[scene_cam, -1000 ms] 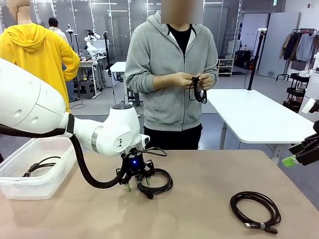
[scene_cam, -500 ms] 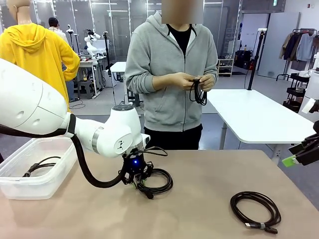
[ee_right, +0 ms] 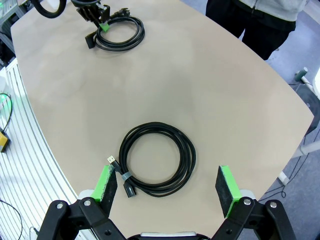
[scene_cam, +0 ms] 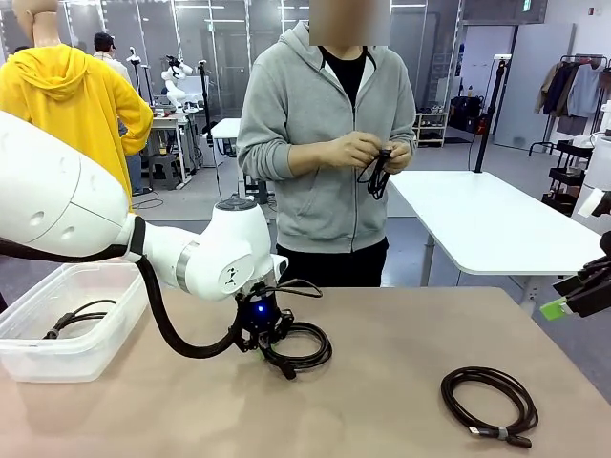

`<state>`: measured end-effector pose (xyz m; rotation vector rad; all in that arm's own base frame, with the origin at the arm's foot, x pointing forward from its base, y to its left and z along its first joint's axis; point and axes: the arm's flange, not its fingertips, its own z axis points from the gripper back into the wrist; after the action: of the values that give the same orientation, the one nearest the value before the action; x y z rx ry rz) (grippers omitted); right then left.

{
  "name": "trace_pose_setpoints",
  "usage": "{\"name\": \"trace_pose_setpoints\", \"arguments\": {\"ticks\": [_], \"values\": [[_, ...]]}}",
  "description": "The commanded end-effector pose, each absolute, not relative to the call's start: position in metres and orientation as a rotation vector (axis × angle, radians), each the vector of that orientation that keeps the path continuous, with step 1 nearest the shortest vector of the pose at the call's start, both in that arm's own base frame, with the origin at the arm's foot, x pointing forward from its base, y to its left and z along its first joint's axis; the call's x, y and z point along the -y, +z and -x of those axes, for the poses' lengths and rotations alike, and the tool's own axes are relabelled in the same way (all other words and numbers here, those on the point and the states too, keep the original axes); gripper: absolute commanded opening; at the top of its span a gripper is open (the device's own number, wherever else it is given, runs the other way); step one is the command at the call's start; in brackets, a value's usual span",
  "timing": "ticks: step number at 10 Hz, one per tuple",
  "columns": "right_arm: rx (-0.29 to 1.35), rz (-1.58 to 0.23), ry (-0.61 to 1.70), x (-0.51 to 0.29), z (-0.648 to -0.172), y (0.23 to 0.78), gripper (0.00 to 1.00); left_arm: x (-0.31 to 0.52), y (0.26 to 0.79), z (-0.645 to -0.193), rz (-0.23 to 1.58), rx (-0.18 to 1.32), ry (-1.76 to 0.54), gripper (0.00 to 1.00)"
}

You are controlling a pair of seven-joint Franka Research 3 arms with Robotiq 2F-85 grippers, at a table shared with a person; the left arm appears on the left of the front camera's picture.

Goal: Organize and store the cables.
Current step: Place the Power Cable into the Organizing box.

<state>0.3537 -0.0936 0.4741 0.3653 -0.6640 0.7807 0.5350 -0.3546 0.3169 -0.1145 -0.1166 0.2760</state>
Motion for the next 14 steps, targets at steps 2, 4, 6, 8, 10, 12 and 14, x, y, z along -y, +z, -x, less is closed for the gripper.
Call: {"name": "trace_pose_setpoints", "arguments": {"ticks": [2, 4, 6, 8, 10, 12, 14], "values": [[0.663, -0.376, 0.767, 0.092, -0.352, 0.475, 1.0, 0.351, 0.388, -0.519, 0.093, 0.258, 0.25, 0.0], [0.663, -0.376, 0.767, 0.092, -0.352, 0.475, 1.0, 0.343, 0.438, -0.508, 0.09, 0.327, 0.197, 0.0], [0.663, -0.376, 0.767, 0.092, -0.352, 0.475, 1.0, 0.329, 0.46, -0.501, 0.032, 0.309, 0.033, 0.0], [0.663, -0.376, 0.767, 0.092, -0.352, 0.475, 1.0, 0.33, 0.459, -0.499, 0.077, 0.298, -0.024, 0.0], [0.663, -0.376, 0.767, 0.092, -0.352, 0.475, 1.0, 0.336, 0.471, -0.502, 0.056, 0.307, 0.058, 0.0], [0.663, -0.376, 0.767, 0.092, -0.352, 0.475, 1.0, 0.336, 0.471, -0.502, 0.056, 0.307, 0.058, 0.0], [0.663, -0.376, 0.767, 0.092, -0.352, 0.475, 1.0, 0.327, 0.491, -0.509, 0.165, 0.337, -0.158, 0.21]]}}
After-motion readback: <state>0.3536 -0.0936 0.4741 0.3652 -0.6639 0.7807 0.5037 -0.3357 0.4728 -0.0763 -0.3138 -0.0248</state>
